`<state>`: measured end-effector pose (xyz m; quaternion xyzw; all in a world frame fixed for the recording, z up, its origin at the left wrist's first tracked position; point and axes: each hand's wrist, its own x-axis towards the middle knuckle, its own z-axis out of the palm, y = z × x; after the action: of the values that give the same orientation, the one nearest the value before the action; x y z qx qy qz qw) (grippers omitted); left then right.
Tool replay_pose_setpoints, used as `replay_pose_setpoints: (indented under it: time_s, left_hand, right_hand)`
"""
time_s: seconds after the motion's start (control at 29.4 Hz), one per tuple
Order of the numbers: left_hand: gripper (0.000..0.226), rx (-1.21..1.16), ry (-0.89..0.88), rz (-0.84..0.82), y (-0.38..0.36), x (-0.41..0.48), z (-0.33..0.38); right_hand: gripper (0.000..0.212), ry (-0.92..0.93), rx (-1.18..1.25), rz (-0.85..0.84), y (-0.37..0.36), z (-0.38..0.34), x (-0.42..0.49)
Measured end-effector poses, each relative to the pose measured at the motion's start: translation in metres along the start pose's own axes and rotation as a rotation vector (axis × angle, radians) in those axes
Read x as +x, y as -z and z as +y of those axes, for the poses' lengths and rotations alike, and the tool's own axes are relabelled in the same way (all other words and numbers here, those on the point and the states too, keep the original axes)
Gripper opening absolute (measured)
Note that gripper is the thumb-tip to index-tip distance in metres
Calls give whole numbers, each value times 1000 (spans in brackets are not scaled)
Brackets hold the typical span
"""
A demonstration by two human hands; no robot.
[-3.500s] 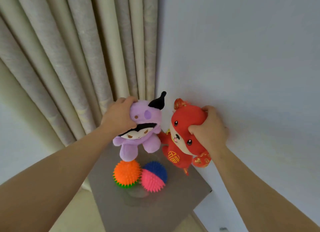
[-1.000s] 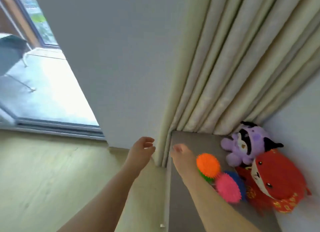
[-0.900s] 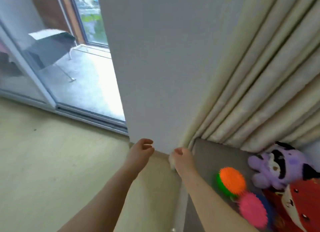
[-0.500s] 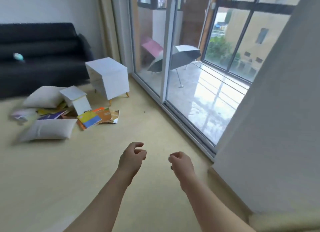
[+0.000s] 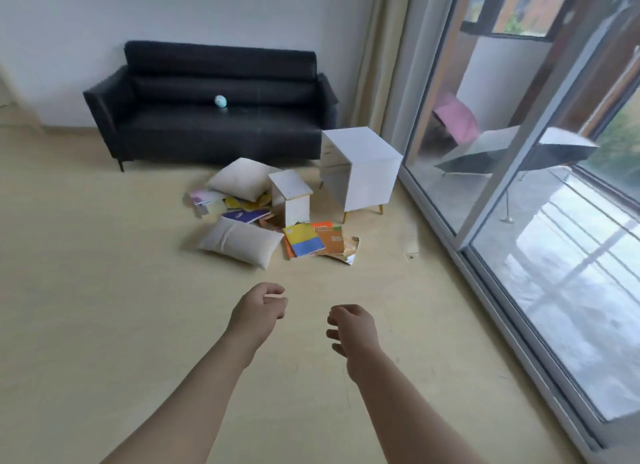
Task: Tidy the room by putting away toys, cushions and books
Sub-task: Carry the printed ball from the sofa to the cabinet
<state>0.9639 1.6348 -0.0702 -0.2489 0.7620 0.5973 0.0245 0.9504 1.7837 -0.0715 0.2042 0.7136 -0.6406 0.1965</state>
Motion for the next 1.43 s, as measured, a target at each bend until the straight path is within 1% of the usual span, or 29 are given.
replay_pose_setpoints:
  time_s: [0.07, 0.1, 0.14, 0.2, 0.27, 0.31, 0.41, 0.48, 0.58, 0.61, 0.68, 0.78, 0.85, 0.92, 0.99, 1.05, 1.09, 1.12, 1.15, 1.19, 1.26, 1.32, 1.43]
  left_hand:
    - [16, -9, 18, -30, 6, 4, 2]
    - [16, -35, 48, 12, 29, 27, -6]
    - [17, -45, 76, 12, 36, 31, -6]
    - [15, -73, 104, 66, 61, 65, -7]
    - [13, -94, 100, 128, 88, 112, -1]
    - [14, -100, 90, 150, 103, 152, 3]
    - [14, -113, 123, 139, 127, 224, 24]
    - [15, -136, 123, 161, 156, 288, 44]
    - [16, -173, 113, 188, 179, 323, 69]
    - [15, -187, 132, 196, 201, 362, 71]
    - [13, -207, 163, 192, 219, 386, 73]
    - [13, -208, 188, 236, 272, 445, 67]
    - [14, -180, 177, 276, 320, 502, 64]
    - [12, -167, 159, 282, 358, 546, 67]
    - [14, -191, 170, 281, 405, 598, 66]
    - [15, -200, 184, 289, 442, 633, 68]
    - [15, -196, 197, 289, 483, 673, 71]
    - [15, -195, 198, 271, 505, 697, 71]
    - [15, -193, 213, 253, 511, 700, 74]
    - [15, -193, 216, 236, 530, 728, 75]
    - [15, -191, 225, 218, 547, 745, 84]
    - [15, -186, 253, 198, 580, 798, 82]
    - [15, -175, 280, 196, 618, 864, 83]
  right_hand:
    - [12, -20, 26, -1, -7, -11, 5]
    - [12, -31, 2, -46, -39, -23, 24]
    - [11, -36, 0, -63, -48, -27, 31]
    - [10, -51, 15, -113, -82, -45, 56]
    - [10, -31, 2, -159, -122, -71, 87]
    - [11, -30, 9, -162, -150, -90, 116]
    - [11, -33, 15, -155, -197, -133, 173]
    - [8, -50, 11, -170, -245, -175, 221]
    - [9, -27, 25, -164, -276, -211, 242]
    - [8, -39, -1, -172, -312, -228, 270]
    - [11, -60, -10, -172, -337, -238, 290]
    - [10, -100, -42, -194, -402, -261, 327]
    - [10, -83, -31, -198, -462, -283, 357]
    - [9, -65, -26, -186, -510, -305, 381]
    - [7, -73, -25, -182, -577, -322, 409]
    - [8, -116, -15, -172, -623, -334, 424]
    - [8, -138, -34, -169, -673, -348, 443]
    - [7, -156, -19, -164, -701, -358, 452]
    - [7, -151, -18, -154, -705, -361, 452]
    - [9, -173, -11, -145, -730, -370, 468]
    - [13, -184, -5, -118, -751, -379, 481]
    - [12, -241, 15, -91, -800, -391, 515]
    - [14, -286, 31, -112, -858, -410, 558]
